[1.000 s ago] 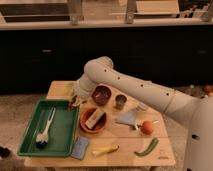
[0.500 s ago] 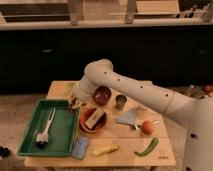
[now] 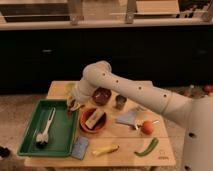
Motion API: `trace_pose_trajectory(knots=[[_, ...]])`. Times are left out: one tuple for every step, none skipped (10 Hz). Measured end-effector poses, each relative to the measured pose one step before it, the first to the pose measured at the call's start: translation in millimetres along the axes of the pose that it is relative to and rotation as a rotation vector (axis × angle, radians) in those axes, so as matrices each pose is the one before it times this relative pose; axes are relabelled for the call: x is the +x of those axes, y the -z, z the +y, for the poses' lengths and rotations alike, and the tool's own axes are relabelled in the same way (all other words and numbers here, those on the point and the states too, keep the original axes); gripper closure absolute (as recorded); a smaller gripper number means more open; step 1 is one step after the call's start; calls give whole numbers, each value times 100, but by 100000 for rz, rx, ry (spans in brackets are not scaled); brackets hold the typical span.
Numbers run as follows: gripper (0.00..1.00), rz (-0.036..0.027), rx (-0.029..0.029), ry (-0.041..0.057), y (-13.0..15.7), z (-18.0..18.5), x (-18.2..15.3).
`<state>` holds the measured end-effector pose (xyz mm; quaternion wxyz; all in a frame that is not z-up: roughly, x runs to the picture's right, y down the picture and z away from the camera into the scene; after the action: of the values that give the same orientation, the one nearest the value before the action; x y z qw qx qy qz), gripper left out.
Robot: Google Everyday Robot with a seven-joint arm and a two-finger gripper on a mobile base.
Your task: Place grapes in tray
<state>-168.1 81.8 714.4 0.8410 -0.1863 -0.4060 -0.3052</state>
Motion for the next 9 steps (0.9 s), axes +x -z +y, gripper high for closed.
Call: trace_pose_trajectory(knots=[[100,-861,-411,1434,-183,-225,-221],[100,-919,-336,1204,-207,-230,-233],[100,-1581,-825,2030,-365,-320,-356],[100,-2332,-1606,3252,-734,-634,-615],[100,-1836,-1407,2720,-670,-584,-592],[100,-1245,-1356,1959,-363,-129,-230],[100,-1311,-1638,2142,-374,-73,-225],[100,-670,-2356,2301,-455,-47,-297],[100,-860,-2396,2355,-570,-100,-314]])
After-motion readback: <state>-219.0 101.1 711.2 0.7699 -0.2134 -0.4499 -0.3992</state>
